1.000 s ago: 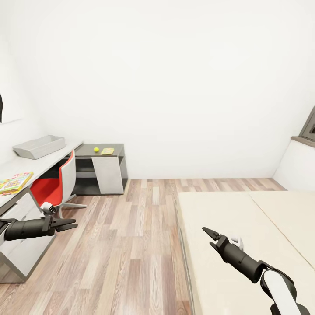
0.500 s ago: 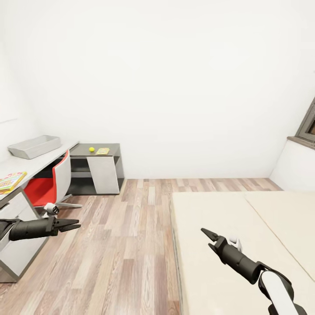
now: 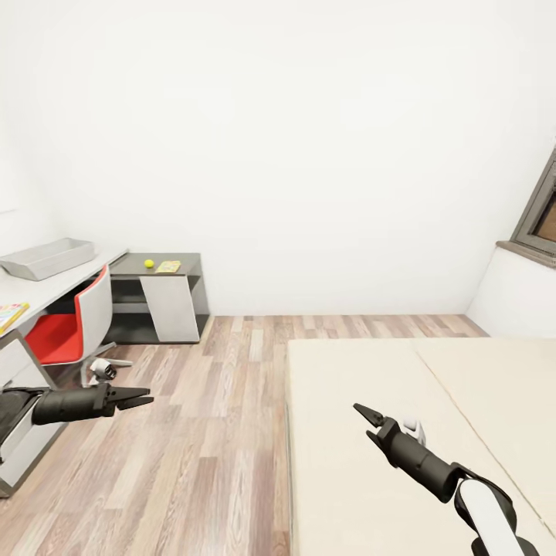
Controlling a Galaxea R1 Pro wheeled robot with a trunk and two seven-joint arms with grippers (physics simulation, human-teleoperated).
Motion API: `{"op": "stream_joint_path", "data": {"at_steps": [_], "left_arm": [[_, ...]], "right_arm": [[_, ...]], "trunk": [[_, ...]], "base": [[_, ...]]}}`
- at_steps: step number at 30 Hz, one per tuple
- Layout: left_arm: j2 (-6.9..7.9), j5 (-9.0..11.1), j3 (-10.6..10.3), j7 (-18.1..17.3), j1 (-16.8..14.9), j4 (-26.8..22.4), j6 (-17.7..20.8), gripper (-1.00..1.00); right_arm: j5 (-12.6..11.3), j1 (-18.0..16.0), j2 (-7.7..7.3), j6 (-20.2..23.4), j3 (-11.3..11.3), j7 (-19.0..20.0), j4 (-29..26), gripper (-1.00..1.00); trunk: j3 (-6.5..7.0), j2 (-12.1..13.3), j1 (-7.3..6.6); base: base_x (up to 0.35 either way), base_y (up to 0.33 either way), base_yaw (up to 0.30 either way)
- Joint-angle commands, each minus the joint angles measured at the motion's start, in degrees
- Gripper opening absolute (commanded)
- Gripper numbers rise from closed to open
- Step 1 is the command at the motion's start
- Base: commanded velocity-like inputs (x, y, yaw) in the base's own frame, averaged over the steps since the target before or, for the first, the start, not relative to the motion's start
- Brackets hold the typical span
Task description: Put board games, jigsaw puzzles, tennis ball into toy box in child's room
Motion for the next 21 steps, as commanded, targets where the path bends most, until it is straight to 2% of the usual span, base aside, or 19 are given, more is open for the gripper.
{"op": "stream_joint_path", "data": {"at_steps": [1, 21], "left_arm": [[0.04, 0.22, -0.29, -0.18, -0.08, 0.01, 0.61, 1.00], [-0.10, 0.22, -0.31, -0.26, -0.08, 0.01, 0.61, 1.00]], "right_arm": [[0.23, -0.06, 0.00, 0.31, -0.09, 0.33, 0.02, 1.00], [0.23, -0.06, -0.14, 0.36, -0.10, 0.46, 0.05, 1.00]], "trunk": [[-0.13, -0.14, 0.04], [-0.13, -0.14, 0.04]], "base": [[0.000, -0.299, 0.000], [0.000, -0.299, 0.000]]}}
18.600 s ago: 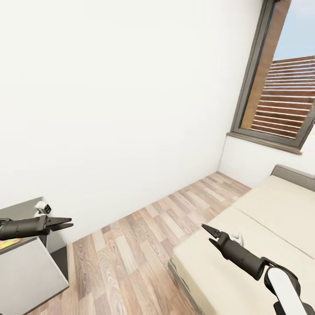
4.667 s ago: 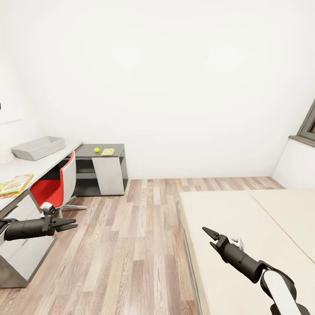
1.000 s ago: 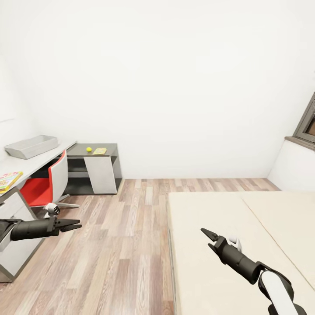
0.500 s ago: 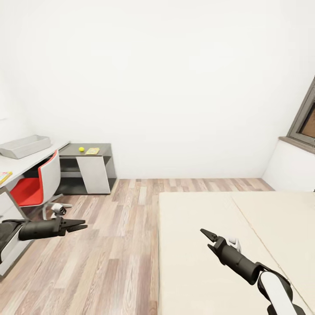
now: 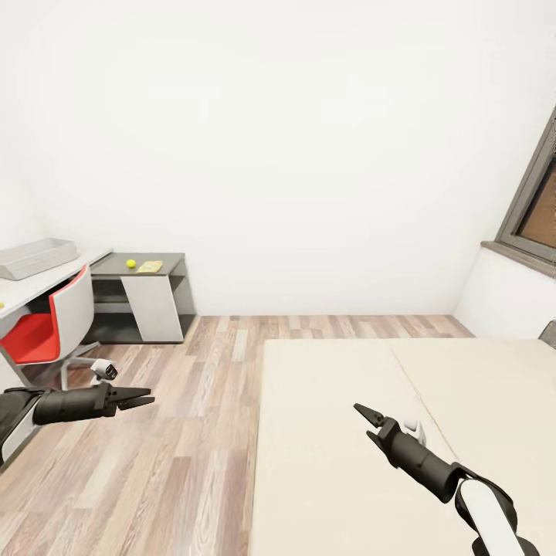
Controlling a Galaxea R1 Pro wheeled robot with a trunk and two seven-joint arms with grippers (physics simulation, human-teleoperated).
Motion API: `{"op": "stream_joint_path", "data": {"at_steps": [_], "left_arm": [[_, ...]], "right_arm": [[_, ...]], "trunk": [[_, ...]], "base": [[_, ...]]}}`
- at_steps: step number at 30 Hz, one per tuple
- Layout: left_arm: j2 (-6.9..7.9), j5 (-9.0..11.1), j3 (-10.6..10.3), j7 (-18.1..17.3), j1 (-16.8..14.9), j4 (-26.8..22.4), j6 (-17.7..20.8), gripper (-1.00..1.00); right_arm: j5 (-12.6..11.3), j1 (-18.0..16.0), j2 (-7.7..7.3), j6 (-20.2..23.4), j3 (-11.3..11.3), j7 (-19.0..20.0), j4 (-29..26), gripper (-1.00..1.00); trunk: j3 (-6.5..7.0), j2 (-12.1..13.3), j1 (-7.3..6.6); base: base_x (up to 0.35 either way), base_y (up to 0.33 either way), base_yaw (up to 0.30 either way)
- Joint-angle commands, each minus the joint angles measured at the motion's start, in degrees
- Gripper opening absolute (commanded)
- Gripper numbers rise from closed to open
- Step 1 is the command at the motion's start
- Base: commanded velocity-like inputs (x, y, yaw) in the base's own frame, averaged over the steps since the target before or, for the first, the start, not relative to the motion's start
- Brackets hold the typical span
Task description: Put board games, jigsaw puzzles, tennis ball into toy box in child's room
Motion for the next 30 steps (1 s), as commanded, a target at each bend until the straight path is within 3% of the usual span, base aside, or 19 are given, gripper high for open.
{"op": "stream_joint_path", "data": {"at_steps": [1, 24, 30], "left_arm": [[0.08, 0.22, -0.29, -0.19, -0.08, 0.01, 0.61, 1.00], [0.08, 0.22, -0.24, -0.20, -0.08, 0.01, 0.52, 1.00], [0.14, 0.22, -0.22, -0.20, -0.08, 0.01, 0.52, 1.00]], "right_arm": [[0.23, -0.06, 0.01, 0.30, -0.09, 0.32, 0.01, 1.00], [0.23, -0.06, 0.00, 0.30, -0.09, 0.41, 0.01, 1.00], [0.23, -0.06, -0.01, 0.30, -0.16, 0.48, 0.00, 1.00]], "trunk": [[-0.13, -0.14, 0.04], [-0.13, -0.14, 0.04], [-0.13, -0.14, 0.04]], "base": [[0.000, -0.299, 0.000], [0.000, -0.297, 0.000], [0.000, -0.123, 0.000]]}}
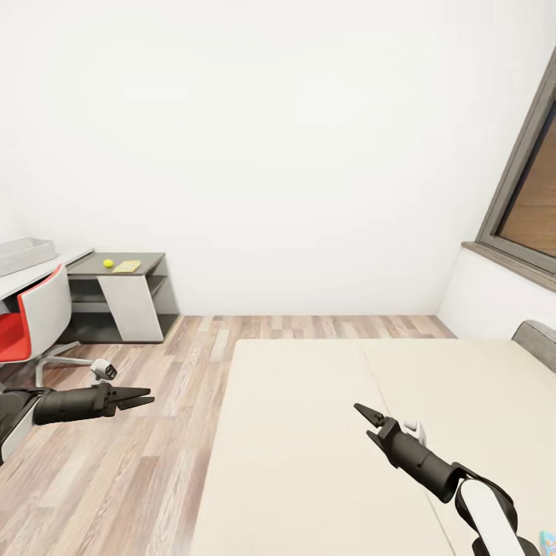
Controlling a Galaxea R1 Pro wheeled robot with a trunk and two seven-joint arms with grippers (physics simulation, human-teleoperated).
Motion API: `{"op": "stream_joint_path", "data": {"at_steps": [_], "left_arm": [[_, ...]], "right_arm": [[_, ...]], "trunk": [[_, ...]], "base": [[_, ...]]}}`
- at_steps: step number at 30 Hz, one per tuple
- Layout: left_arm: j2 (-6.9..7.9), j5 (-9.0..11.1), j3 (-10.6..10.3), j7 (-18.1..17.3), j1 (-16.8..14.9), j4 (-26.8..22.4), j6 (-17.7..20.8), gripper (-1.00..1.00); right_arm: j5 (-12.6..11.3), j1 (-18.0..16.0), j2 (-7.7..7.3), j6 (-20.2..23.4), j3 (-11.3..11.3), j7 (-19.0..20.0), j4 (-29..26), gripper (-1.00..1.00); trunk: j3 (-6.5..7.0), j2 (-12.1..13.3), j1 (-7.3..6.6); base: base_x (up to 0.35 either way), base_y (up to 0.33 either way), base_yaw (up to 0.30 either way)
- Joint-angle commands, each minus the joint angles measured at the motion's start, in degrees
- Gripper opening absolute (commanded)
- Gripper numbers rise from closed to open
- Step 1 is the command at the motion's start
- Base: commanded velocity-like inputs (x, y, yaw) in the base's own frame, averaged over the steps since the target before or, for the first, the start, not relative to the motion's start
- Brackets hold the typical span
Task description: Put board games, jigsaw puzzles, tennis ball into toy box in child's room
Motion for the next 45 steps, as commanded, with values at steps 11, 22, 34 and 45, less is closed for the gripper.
{"op": "stream_joint_path", "data": {"at_steps": [11, 22, 34, 45], "left_arm": [[0.10, 0.26, -0.30, -0.19, -0.07, 0.02, 0.61, 1.00], [0.10, 0.27, -0.28, -0.21, -0.07, 0.02, 0.61, 1.00], [0.10, 0.30, -0.30, -0.19, -0.07, 0.02, 0.61, 1.00], [0.10, 0.32, -0.31, -0.19, -0.07, 0.02, 0.61, 1.00]], "right_arm": [[0.23, -0.05, -0.02, 0.31, -0.12, 0.32, 0.00, 1.00], [0.23, -0.05, -0.01, 0.31, -0.12, 0.34, 0.01, 1.00], [0.21, -0.05, -0.06, 0.31, -0.12, 0.40, 0.01, 1.00], [0.20, -0.05, -0.07, 0.31, -0.20, 0.41, -0.02, 1.00]], "trunk": [[-0.13, -0.13, 0.04], [-0.13, -0.13, 0.04], [-0.13, -0.13, 0.04], [-0.13, -0.13, 0.04]], "base": [[0.000, -0.018, 0.000], [0.000, -0.001, 0.000], [0.000, -0.010, 0.000], [0.000, -0.180, 0.000]]}}
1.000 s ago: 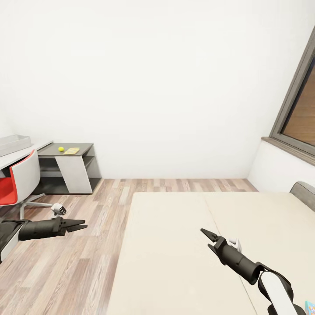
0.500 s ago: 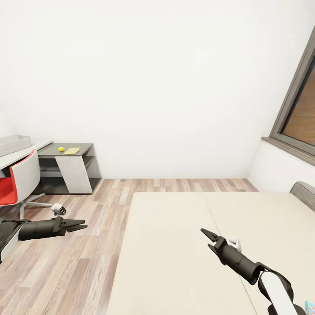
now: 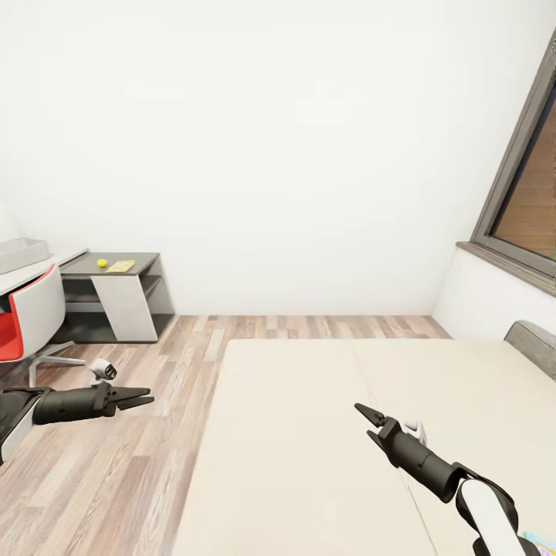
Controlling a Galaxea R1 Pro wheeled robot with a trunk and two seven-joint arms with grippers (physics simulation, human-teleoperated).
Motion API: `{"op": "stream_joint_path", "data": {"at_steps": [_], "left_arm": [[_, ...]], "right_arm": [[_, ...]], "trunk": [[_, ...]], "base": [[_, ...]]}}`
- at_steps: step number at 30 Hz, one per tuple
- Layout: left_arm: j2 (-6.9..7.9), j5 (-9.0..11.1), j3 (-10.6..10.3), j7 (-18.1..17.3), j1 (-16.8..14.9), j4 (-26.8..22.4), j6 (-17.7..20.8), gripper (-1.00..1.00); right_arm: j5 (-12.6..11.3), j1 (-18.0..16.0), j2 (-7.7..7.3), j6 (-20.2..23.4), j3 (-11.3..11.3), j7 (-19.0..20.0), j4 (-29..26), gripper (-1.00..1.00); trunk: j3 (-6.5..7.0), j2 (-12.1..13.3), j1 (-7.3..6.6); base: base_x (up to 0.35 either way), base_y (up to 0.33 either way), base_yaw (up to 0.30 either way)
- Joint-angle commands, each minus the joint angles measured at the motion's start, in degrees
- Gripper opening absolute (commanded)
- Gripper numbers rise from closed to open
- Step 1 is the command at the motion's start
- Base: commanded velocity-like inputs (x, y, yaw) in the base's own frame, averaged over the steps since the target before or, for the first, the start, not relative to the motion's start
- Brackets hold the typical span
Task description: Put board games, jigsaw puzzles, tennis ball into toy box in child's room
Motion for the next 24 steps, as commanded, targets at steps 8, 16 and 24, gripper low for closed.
{"op": "stream_joint_path", "data": {"at_steps": [8, 16, 24], "left_arm": [[0.08, 0.21, -0.29, -0.18, -0.08, 0.01, 0.61, 1.00], [0.08, 0.22, -0.29, -0.21, -0.08, 0.01, 0.61, 1.00], [0.08, 0.23, -0.33, -0.24, -0.08, 0.01, 0.61, 1.00]], "right_arm": [[0.19, -0.06, 0.02, 0.30, -0.10, 0.31, 0.01, 1.00], [0.16, -0.06, 0.01, 0.30, -0.17, 0.31, 0.00, 1.00], [0.16, -0.06, 0.01, 0.34, -0.18, 0.31, 0.01, 1.00]], "trunk": [[-0.13, -0.13, 0.04], [-0.13, -0.13, 0.04], [-0.13, -0.13, 0.04]], "base": [[0.000, -0.253, 0.000], [0.000, -0.260, 0.000], [0.000, -0.261, 0.000]]}}
